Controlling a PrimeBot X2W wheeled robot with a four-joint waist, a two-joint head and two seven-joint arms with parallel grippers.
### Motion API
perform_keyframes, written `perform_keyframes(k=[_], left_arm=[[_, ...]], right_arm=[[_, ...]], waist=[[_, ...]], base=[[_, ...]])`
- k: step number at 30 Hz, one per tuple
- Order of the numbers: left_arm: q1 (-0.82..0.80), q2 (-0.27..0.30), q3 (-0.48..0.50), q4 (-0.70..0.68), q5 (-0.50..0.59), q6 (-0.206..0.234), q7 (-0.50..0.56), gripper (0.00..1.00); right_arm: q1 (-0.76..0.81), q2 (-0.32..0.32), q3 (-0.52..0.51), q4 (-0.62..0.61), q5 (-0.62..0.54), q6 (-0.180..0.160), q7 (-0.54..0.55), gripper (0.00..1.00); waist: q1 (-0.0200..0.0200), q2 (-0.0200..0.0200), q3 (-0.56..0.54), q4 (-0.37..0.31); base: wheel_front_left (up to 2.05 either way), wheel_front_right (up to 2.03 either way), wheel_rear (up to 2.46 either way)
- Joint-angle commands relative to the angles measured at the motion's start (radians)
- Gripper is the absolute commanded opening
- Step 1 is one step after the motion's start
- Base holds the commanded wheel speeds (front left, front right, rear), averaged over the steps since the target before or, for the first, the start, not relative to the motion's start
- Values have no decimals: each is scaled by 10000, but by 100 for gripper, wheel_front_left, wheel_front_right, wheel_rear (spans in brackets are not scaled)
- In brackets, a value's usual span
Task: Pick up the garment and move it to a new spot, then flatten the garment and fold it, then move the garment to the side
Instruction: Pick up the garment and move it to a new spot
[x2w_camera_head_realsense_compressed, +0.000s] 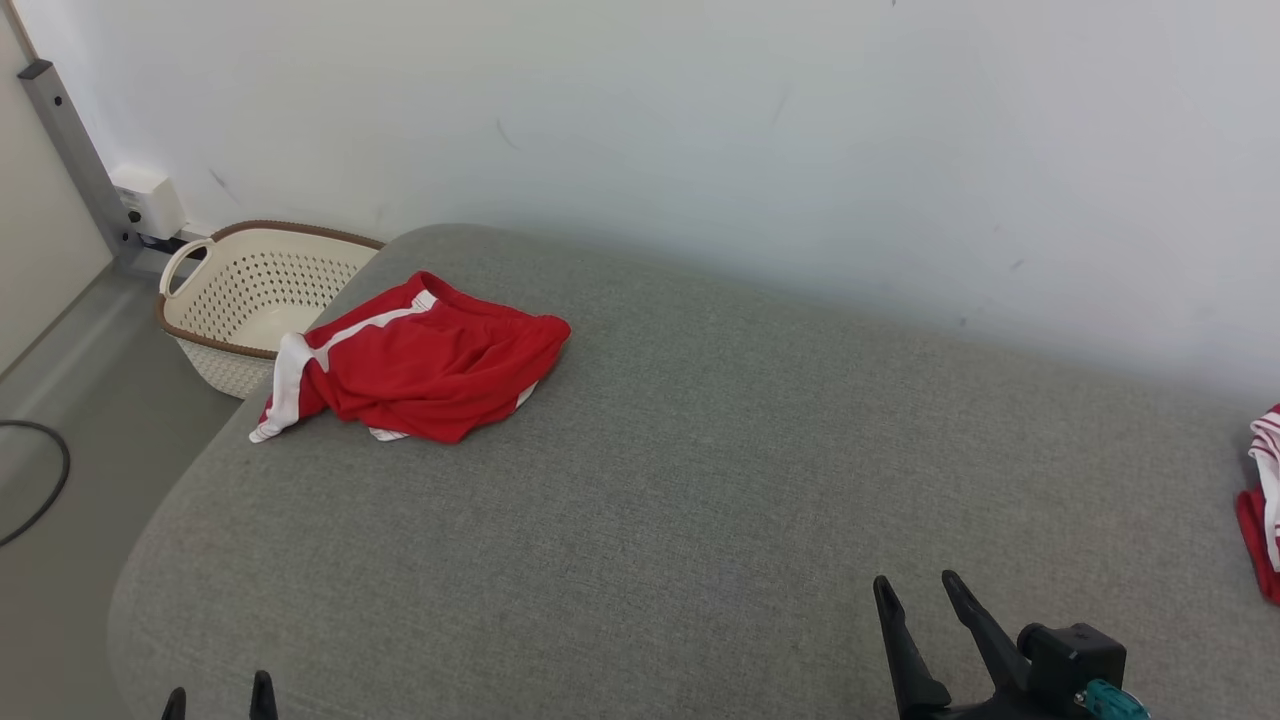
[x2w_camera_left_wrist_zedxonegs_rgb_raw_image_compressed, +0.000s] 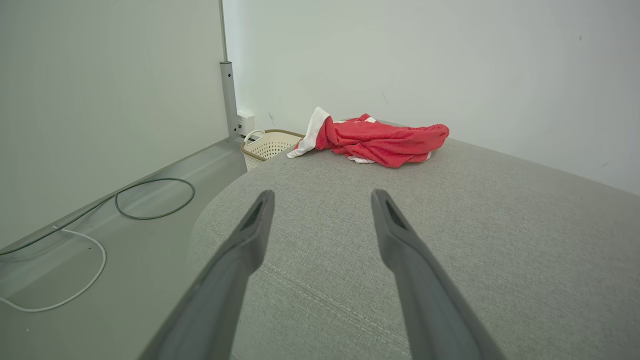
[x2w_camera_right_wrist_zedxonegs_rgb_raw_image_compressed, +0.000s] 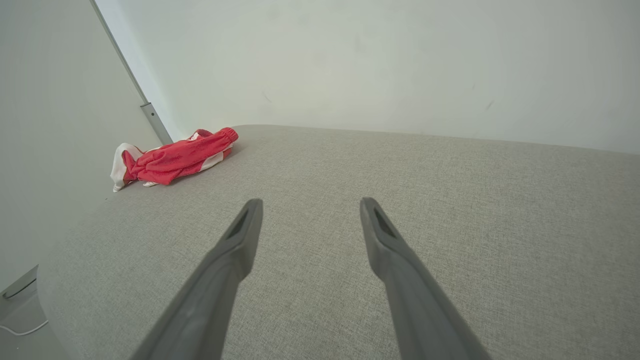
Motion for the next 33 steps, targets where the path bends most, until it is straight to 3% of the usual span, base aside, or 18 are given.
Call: perform_keyframes(k=[1,9,20,33], left_arm=[[-12,4,23,-33,-76,24,-19,100],[-836,242,69,-191,-222,-206,31,100],[-3928,1030,149,-475,-340,-794,367,100],[-7619,2360,858,1308,-977,-1570,754,100]], right_arm=[[-82,-30,32,-12,80,-7,11,100],[-229,-97,105,-111,67,-7,52,100],[-1064,-190,372,-426,-38,-7,120,100],[-2553,61,1267,-639,49,-7,-189,100]], waist=[[0,-1,14,-21],[0,-1,237,-266],[0,-1,1337,-1112],[0,-1,2798,-2627]], base=[[0,0,0],[0,0,0],[0,0,0],[0,0,0]])
